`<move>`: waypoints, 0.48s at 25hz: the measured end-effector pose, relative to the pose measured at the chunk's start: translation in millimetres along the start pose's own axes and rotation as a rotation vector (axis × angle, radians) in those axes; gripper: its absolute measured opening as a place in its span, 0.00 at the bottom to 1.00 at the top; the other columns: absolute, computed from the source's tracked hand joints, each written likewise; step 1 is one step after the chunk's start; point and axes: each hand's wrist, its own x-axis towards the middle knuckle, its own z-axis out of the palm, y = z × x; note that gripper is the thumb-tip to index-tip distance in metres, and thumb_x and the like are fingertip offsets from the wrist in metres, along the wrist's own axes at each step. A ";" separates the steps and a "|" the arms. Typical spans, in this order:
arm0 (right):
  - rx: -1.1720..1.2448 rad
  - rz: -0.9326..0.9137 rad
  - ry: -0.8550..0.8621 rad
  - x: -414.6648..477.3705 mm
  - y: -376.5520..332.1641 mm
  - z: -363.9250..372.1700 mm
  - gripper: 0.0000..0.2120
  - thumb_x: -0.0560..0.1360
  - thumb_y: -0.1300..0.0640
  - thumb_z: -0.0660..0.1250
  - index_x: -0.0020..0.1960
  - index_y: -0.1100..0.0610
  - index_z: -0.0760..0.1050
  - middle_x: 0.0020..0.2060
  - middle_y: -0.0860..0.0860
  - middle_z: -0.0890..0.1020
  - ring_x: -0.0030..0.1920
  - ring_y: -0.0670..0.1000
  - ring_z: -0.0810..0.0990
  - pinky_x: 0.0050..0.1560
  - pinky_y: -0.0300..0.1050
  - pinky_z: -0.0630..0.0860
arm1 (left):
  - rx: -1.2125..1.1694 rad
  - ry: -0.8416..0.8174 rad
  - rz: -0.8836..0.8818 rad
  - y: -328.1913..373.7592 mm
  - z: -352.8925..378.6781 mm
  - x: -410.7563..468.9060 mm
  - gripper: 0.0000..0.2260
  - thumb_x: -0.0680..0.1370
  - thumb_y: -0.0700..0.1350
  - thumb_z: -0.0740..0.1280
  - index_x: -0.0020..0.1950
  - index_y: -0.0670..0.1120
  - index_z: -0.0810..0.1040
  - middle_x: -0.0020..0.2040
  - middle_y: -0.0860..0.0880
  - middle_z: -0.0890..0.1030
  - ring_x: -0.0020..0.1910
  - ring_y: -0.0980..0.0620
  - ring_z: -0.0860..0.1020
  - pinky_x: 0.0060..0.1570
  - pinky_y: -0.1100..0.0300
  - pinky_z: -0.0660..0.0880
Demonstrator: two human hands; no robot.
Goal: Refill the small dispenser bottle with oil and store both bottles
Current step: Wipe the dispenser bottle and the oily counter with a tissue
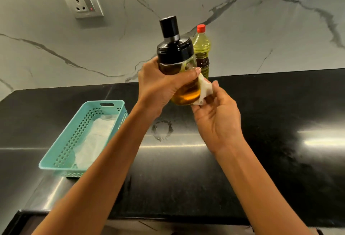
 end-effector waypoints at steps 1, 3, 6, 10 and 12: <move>0.043 0.038 -0.032 -1.2 1.3 1.5 0.19 0.81 0.51 0.54 0.65 0.62 0.69 0.59 0.61 0.79 0.61 0.56 0.77 0.65 0.51 0.71 | -0.023 -0.009 -0.009 4.4 1.2 -2.5 0.15 0.65 0.47 0.77 0.50 0.49 0.79 0.44 0.53 0.83 0.44 0.60 0.81 0.43 0.69 0.76; 0.050 0.103 -0.087 -3.7 7.3 2.7 0.26 0.80 0.44 0.49 0.68 0.60 0.66 0.63 0.62 0.75 0.65 0.57 0.73 0.70 0.52 0.64 | -0.050 -0.039 -0.019 11.4 3.9 -7.8 0.15 0.65 0.45 0.77 0.49 0.50 0.79 0.45 0.54 0.83 0.45 0.60 0.81 0.43 0.68 0.76; 0.044 0.173 -0.157 -15.9 14.7 -5.2 0.34 0.77 0.36 0.46 0.70 0.60 0.66 0.65 0.60 0.74 0.68 0.56 0.70 0.73 0.50 0.58 | 0.004 -0.041 -0.001 17.3 7.4 -11.0 0.20 0.63 0.47 0.77 0.53 0.48 0.79 0.48 0.52 0.83 0.49 0.58 0.80 0.50 0.63 0.77; 0.037 0.136 -0.226 -34.2 -5.3 -18.6 0.38 0.73 0.34 0.51 0.69 0.63 0.66 0.63 0.60 0.75 0.65 0.57 0.73 0.69 0.51 0.63 | 0.054 0.011 -0.012 21.1 5.5 -7.3 0.21 0.63 0.48 0.77 0.53 0.49 0.78 0.47 0.55 0.81 0.47 0.61 0.79 0.48 0.67 0.76; 0.106 0.071 -0.217 -33.4 -17.7 -17.3 0.37 0.74 0.36 0.52 0.68 0.65 0.67 0.62 0.62 0.76 0.64 0.58 0.74 0.67 0.52 0.65 | 0.032 0.022 -0.018 22.9 4.9 -6.1 0.19 0.63 0.48 0.77 0.52 0.50 0.78 0.46 0.56 0.81 0.46 0.62 0.79 0.46 0.69 0.76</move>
